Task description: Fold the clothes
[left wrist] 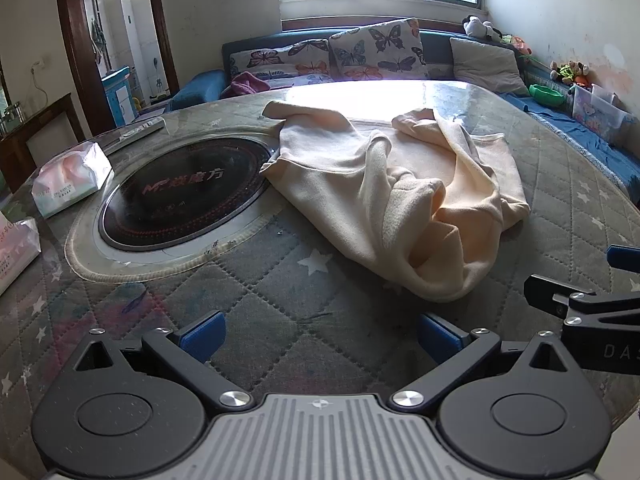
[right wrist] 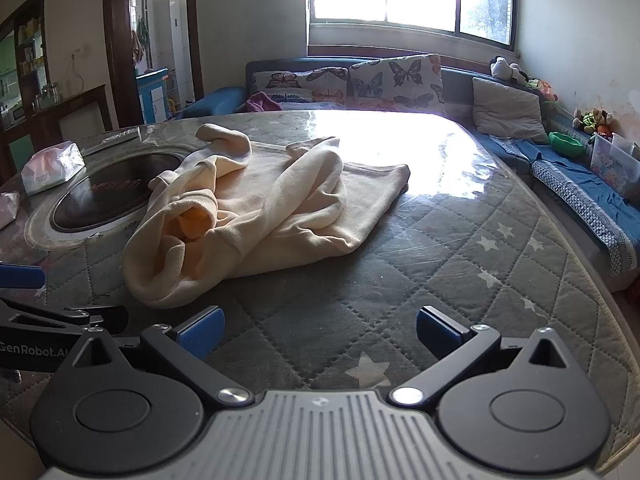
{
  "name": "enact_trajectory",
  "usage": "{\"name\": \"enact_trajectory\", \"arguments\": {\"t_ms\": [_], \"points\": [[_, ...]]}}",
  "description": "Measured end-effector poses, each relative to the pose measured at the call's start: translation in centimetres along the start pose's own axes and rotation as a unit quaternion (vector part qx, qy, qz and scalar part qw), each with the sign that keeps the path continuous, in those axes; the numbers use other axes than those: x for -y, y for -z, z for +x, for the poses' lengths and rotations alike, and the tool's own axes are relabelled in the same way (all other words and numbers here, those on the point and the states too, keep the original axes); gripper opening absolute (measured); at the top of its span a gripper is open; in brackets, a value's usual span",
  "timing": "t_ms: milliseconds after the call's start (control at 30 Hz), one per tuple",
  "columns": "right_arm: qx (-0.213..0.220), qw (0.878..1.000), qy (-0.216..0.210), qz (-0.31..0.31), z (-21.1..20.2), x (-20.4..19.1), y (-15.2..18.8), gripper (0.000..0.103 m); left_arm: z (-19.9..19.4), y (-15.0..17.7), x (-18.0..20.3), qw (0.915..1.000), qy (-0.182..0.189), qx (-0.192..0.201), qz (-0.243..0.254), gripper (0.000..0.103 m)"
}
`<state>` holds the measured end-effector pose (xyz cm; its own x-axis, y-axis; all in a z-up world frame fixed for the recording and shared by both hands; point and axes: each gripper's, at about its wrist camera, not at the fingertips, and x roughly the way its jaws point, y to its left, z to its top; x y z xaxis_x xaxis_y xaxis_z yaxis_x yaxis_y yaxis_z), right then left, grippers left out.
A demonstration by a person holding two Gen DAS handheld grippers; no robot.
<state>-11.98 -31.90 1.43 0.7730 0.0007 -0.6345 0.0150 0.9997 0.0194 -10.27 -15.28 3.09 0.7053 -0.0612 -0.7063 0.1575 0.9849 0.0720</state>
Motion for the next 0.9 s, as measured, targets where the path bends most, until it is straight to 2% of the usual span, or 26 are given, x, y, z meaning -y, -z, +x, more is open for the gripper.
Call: {"name": "enact_trajectory", "arguments": {"t_ms": [900], "points": [[-0.003, 1.000, -0.008, -0.002, 0.43, -0.38, -0.74, 0.103, 0.52, -0.79, -0.02, 1.0000, -0.003, -0.006, -0.001, 0.103]]}}
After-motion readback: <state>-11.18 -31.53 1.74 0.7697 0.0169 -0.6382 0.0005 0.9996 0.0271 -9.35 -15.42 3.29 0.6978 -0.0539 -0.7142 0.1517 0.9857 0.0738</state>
